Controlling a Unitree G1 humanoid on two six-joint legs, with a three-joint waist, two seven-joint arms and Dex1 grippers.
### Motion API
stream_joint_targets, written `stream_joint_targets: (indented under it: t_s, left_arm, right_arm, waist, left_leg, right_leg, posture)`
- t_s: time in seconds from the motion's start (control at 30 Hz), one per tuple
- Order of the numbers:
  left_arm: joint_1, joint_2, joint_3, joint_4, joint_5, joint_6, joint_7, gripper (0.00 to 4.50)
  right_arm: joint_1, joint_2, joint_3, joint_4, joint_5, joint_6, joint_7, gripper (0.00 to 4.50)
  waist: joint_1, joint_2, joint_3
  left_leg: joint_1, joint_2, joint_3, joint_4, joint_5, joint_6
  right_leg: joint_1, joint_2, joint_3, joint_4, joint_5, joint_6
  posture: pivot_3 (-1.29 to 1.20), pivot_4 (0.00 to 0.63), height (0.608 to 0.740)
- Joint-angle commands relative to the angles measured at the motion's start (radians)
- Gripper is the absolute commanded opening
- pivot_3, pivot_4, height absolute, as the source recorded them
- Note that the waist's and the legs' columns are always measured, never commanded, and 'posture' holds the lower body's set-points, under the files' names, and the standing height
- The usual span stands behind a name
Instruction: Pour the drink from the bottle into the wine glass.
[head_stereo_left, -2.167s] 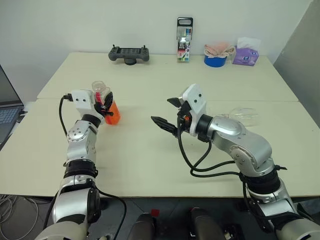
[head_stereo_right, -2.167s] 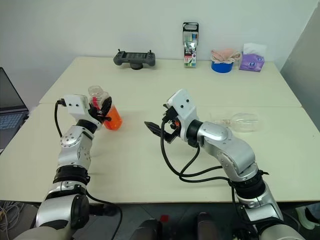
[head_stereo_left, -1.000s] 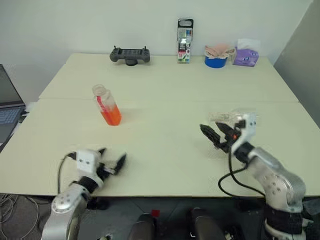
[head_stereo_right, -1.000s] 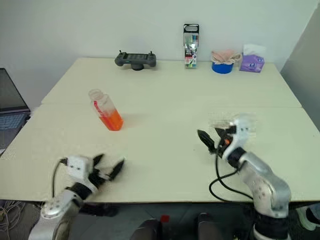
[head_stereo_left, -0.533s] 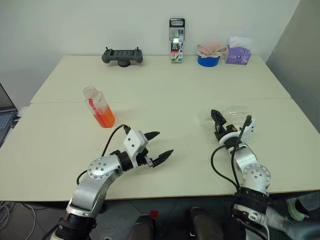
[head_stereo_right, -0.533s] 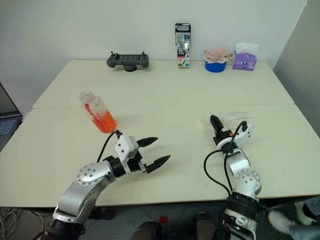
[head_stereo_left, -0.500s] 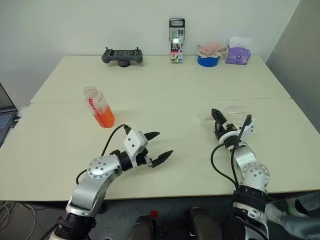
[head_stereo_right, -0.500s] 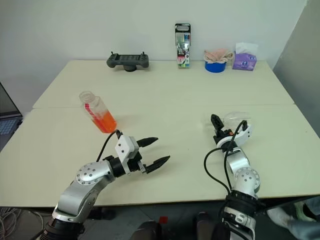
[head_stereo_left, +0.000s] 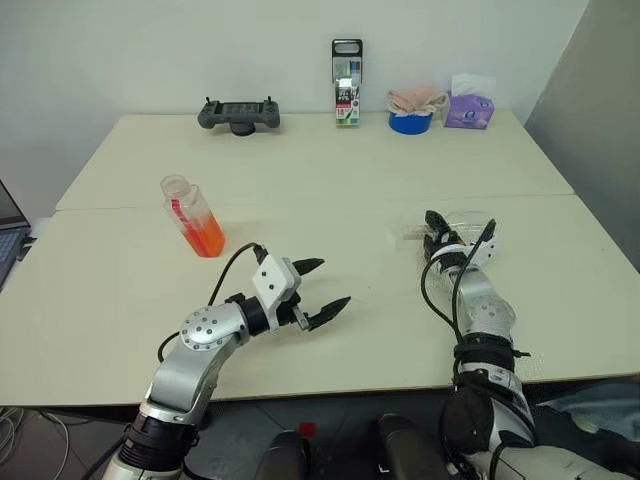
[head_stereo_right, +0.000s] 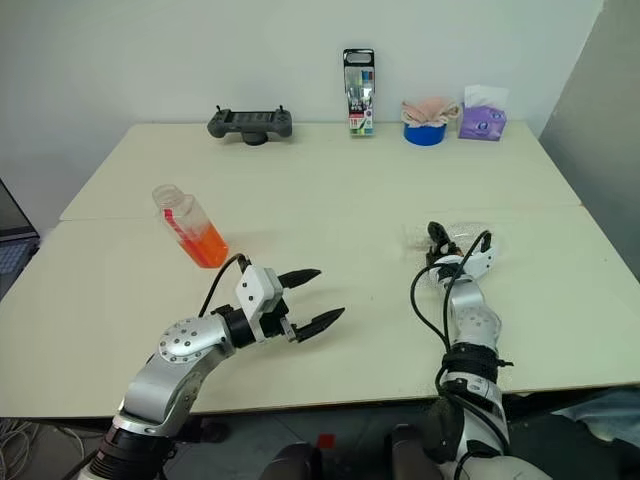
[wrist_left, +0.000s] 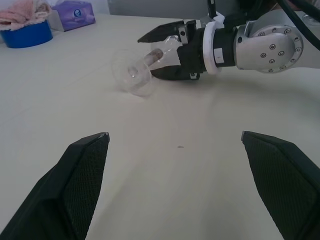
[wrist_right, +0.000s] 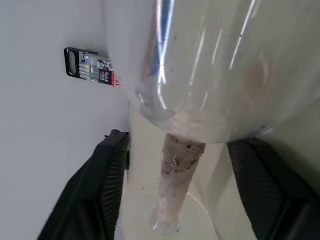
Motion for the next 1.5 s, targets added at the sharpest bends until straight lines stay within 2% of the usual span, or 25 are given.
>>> stream_joint_targets:
  t_s: [0.03,0.2,0.37,0.43,0.53,0.7,0.87,1.23,1.5]
  left_arm:
    - [-0.017,0.001,0.022,-0.011,-0.002,-0.009,0.007,4.50]
    - [-0.014,0.009,0.052,-0.011,-0.022,0.006,0.009,4.50]
    - [0.009,0.052,0.122,-0.057,-0.084,0.070,-0.005,4.50]
    - [0.044,0.082,0.177,-0.095,-0.130,0.111,-0.009,4.50]
    - [0.106,0.117,0.252,-0.164,-0.210,0.181,-0.009,4.50]
    - [0.161,0.148,0.326,-0.259,-0.295,0.253,0.016,4.50]
    - [0.210,0.179,0.348,-0.282,-0.299,0.265,0.011,4.50]
    - [0.156,0.147,0.294,-0.239,-0.266,0.246,0.051,4.50]
    - [0.160,0.148,0.298,-0.210,-0.243,0.223,0.053,4.50]
  right_arm:
    - [0.006,-0.006,0.042,-0.041,-0.038,-0.010,0.009,1.78]
    - [0.086,-0.083,0.295,-0.260,-0.253,0.015,0.100,0.23]
    - [0.105,-0.198,0.646,-0.418,-0.596,-0.122,0.247,0.19]
    - [0.096,-0.203,0.764,-0.386,-0.752,-0.269,0.275,0.19]
    - [0.087,-0.183,0.870,-0.300,-0.912,-0.465,0.289,0.19]
    - [0.100,-0.161,0.921,-0.159,-1.019,-0.630,0.319,0.19]
    - [0.109,-0.130,0.889,-0.058,-0.996,-0.637,0.353,0.19]
    - [0.060,-0.075,0.788,0.161,-0.979,-0.669,0.338,0.19]
    - [0.106,-0.094,0.827,0.150,-1.021,-0.682,0.386,0.19]
  waist:
    - [0.000,0.000,0.000]
    - [0.002,0.000,0.000]
    - [-0.004,0.002,0.001]
    - [-0.010,0.002,0.001]
    - [-0.013,0.002,0.001]
    - [0.006,0.000,0.002]
    - [0.015,0.000,0.001]
    - [0.012,-0.001,0.001]
    - [0.013,-0.001,0.001]
  left_leg:
    - [0.000,0.000,0.001,0.000,0.000,0.000]
    - [0.000,0.000,0.000,0.000,0.000,0.000]
    - [-0.001,0.000,0.001,0.000,0.000,0.000]
    - [0.000,0.001,0.001,-0.002,0.000,0.000]
    - [0.002,0.002,0.001,-0.005,0.000,0.000]
    - [0.002,0.002,0.000,-0.006,0.000,-0.001]
    - [0.002,0.000,0.001,-0.004,0.000,-0.001]
    - [0.003,0.001,0.000,-0.004,0.000,-0.001]
    - [0.003,0.001,0.000,-0.004,0.000,-0.001]
  right_leg:
    - [0.000,0.000,0.001,0.000,0.000,0.000]
    - [0.000,0.000,0.000,0.000,0.000,0.000]
    - [-0.002,0.000,0.001,0.000,0.000,0.000]
    - [-0.002,0.001,0.001,0.000,0.000,0.000]
    - [-0.002,0.002,0.000,0.000,-0.001,-0.001]
    - [-0.001,0.001,-0.001,-0.001,-0.001,-0.002]
    - [-0.001,-0.001,0.001,-0.002,-0.001,-0.002]
    - [0.000,0.000,0.000,0.000,-0.001,-0.003]
    - [0.000,0.000,0.000,0.000,-0.001,-0.003]
  posture:
    - [0.00,0.150,0.740]
    - [0.00,0.150,0.740]
    - [0.00,0.150,0.740]
    - [0.00,0.150,0.740]
    - [0.00,0.150,0.740]
    - [0.00,0.150,0.740]
    - [0.00,0.150,0.740]
    - [0.00,0.150,0.740]
    - [0.00,0.150,0.740]
